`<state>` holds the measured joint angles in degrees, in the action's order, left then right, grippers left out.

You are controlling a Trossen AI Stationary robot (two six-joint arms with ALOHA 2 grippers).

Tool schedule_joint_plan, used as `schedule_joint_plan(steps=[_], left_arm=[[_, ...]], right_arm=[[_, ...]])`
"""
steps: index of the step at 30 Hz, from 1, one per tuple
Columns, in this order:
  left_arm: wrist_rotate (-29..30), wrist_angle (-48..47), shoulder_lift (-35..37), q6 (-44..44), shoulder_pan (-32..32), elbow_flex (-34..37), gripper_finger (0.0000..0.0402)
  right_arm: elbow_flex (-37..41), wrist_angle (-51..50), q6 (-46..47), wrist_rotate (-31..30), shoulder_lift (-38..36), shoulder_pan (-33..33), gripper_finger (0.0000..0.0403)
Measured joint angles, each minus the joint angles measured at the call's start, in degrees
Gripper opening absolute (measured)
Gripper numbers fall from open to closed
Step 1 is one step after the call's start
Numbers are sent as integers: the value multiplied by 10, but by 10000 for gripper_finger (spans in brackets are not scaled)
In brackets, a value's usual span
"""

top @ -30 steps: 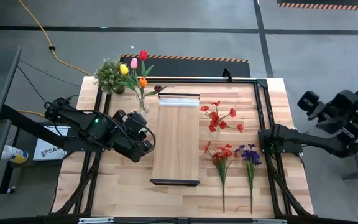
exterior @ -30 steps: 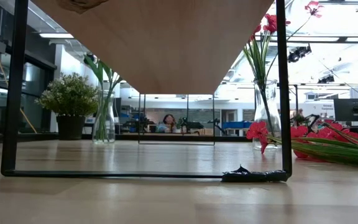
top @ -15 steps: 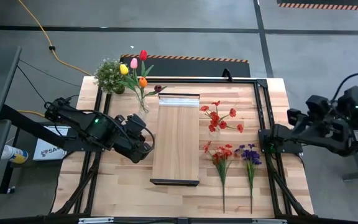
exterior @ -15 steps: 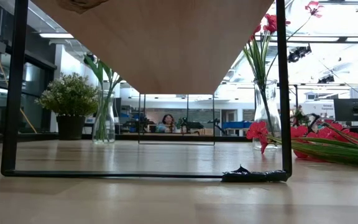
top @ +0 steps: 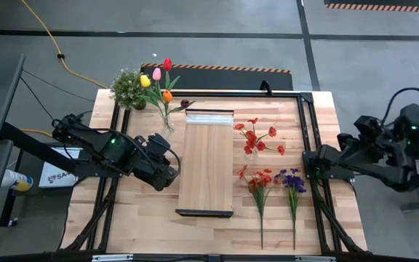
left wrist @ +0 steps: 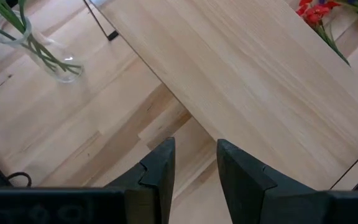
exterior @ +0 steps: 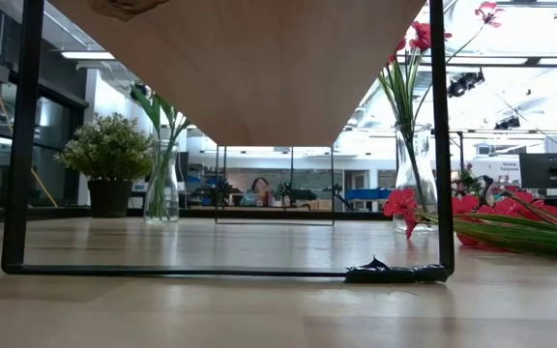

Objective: Pick and place flowers into a vace then onto a shelf
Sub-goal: Put the purple flowers into the right vase

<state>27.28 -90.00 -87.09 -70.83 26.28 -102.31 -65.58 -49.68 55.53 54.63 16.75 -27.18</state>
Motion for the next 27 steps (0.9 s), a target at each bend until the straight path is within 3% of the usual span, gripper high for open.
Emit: schedule_joint_plan(steps=[12, 19, 27], left_arm=[[-9, 0, 0, -2, 0, 0, 152], [-8, 0, 0, -2, 0, 0, 152], [-8, 0, 0, -2, 0, 0, 152]], right_arm=[[-150, -79, -17, 113, 0, -213, 114], [-192, -79, 0, 243, 0, -339, 114], [-225, -81, -21, 250, 0, -402, 114]])
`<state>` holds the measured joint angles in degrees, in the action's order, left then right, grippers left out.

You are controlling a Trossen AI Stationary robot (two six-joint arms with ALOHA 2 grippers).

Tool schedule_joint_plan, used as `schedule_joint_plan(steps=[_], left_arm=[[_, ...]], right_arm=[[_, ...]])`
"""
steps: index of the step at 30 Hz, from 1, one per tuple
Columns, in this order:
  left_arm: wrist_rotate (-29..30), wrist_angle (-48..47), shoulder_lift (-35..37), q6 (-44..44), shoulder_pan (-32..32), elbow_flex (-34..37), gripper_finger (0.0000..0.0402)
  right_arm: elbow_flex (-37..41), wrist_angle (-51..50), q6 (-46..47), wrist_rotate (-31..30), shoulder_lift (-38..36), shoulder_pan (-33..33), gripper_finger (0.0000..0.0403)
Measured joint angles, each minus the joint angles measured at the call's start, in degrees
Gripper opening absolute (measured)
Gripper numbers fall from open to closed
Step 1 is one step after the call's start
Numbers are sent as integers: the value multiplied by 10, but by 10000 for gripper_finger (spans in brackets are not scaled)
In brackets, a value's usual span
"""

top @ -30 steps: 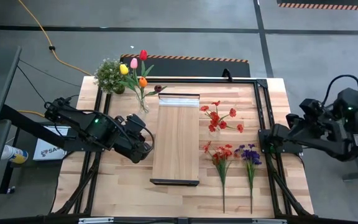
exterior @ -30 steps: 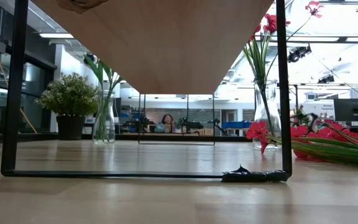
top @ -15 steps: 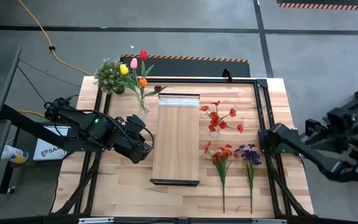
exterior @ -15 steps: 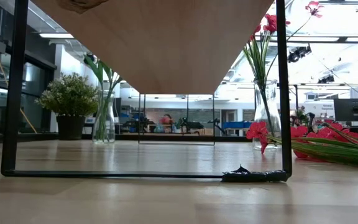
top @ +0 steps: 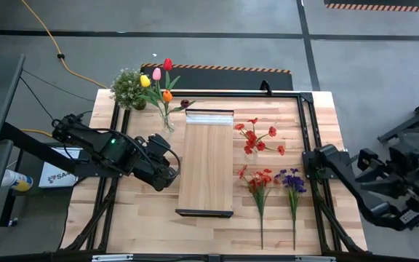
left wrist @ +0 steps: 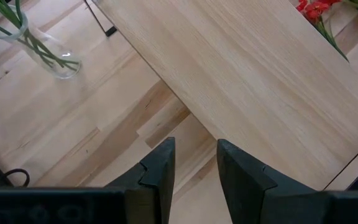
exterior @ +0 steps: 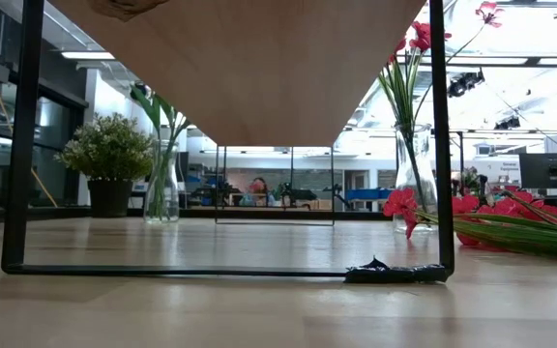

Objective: Pick and place flowers into a vace then onto a shelf
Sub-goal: Put the purple flowers into the right vase

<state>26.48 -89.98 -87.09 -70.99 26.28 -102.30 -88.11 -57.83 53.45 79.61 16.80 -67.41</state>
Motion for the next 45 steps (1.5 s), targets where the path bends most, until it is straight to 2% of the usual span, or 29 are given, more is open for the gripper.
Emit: schedule_joint_plan(steps=[7, 14, 22, 33, 45], left_arm=[[0, 0, 0, 12, 0, 0, 152], [-1, 0, 0, 33, 0, 0, 152], [-22, 0, 0, 37, 0, 0, 152], [-21, 0, 0, 37, 0, 0, 152], [-19, 0, 0, 46, 0, 0, 152]], right_arm=[[-18, -35, -23, -10, 0, -43, 114], [-23, -42, -23, -21, 10, -59, 114], [-58, -27, -18, -29, 70, -58, 114], [-101, 1, -9, -33, 129, -56, 114], [-188, 101, 6, -32, 248, -1, 114]])
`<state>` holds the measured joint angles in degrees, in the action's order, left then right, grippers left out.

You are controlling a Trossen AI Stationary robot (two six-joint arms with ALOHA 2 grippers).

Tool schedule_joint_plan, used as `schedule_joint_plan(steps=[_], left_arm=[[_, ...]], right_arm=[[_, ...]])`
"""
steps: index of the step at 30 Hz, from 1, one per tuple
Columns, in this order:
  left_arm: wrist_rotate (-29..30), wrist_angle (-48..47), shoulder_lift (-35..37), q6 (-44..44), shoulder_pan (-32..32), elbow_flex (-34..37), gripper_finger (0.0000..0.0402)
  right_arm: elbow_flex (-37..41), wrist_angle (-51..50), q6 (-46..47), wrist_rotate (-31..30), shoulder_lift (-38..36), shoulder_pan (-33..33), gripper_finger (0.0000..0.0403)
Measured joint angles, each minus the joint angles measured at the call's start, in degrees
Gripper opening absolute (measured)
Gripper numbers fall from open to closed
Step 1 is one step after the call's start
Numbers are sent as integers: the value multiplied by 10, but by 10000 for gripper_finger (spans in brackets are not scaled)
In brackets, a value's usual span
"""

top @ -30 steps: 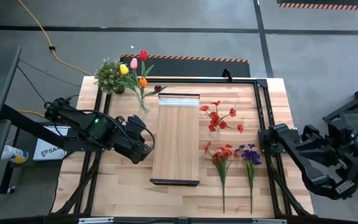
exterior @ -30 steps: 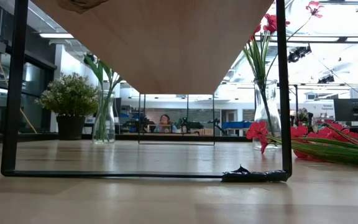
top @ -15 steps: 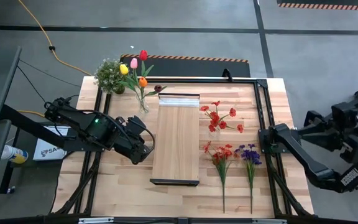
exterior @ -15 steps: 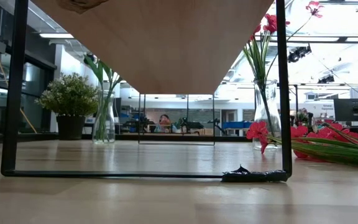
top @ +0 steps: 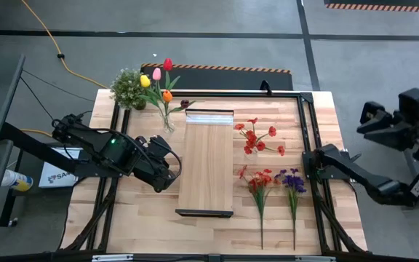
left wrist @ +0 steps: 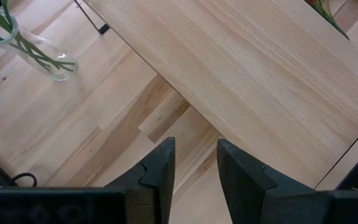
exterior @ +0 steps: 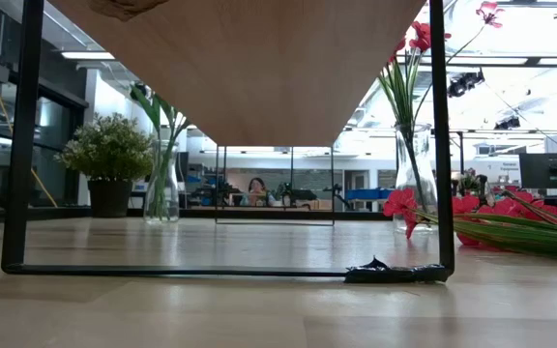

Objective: Pick and place flowers into a vace then onto a shelf
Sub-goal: Put the purple flowers into the right vase

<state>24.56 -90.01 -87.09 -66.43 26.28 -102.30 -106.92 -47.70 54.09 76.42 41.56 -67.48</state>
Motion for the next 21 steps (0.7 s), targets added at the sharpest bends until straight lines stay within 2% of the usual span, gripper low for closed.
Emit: schedule_joint_plan(steps=[9, 21], left_arm=[[0, 0, 0, 0, 0, 0, 152], [1, 0, 0, -24, 0, 0, 152]], right_arm=[[-58, 47, -1, -3, 68, 52, 114], [-58, 70, -26, -13, 128, 135, 114]])
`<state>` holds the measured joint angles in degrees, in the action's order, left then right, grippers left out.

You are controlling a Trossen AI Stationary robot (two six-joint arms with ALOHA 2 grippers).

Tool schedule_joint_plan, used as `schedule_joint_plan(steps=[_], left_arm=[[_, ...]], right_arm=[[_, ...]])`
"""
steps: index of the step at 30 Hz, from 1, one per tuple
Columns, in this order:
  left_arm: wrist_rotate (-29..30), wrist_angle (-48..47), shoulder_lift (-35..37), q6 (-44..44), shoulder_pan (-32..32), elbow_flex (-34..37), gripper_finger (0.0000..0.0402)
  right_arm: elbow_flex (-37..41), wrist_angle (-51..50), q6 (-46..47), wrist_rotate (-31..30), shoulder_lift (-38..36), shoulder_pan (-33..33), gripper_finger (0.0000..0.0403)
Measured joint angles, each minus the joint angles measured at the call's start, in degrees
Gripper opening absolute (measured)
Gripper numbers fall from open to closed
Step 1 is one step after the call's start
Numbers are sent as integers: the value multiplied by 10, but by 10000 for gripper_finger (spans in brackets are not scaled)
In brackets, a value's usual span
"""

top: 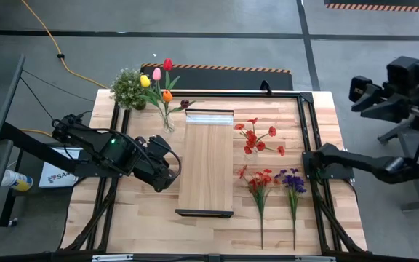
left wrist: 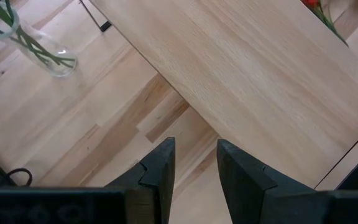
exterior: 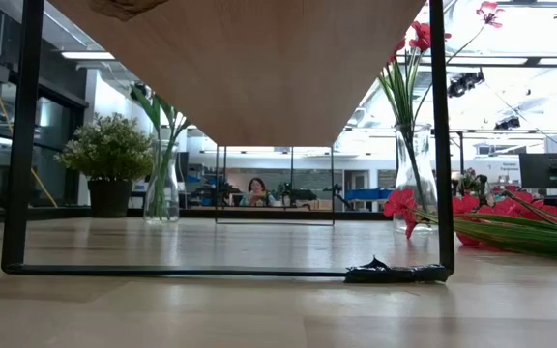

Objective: Pick and place flowers into a vace then onto a shelf
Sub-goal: Put the purple flowers into the right vase

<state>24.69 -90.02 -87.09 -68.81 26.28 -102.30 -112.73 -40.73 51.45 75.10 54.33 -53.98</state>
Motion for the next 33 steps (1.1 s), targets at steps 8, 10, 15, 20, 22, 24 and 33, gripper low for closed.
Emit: schedule_joint_plan(steps=[8, 10, 15, 20, 22, 24, 33], left_arm=[[0, 0, 0, -19, 0, 0, 152], [0, 0, 0, -22, 0, 0, 152], [0, 0, 0, -24, 0, 0, 152], [0, 0, 0, -23, 0, 0, 152], [0, 0, 0, -23, 0, 0, 152], [0, 0, 0, -23, 0, 0, 152], [0, 0, 0, -22, 0, 0, 152]], right_arm=[[0, -5, -69, -16, 33, 102, 114], [0, -16, -86, -27, 35, 123, 114], [0, -95, -158, -76, 31, 176, 114], [0, -214, -222, -158, 28, 234, 114], [0, -245, -236, -198, 27, 258, 114], [0, -262, -239, -227, 27, 282, 114], [38, -264, -230, -330, 26, 385, 114]])
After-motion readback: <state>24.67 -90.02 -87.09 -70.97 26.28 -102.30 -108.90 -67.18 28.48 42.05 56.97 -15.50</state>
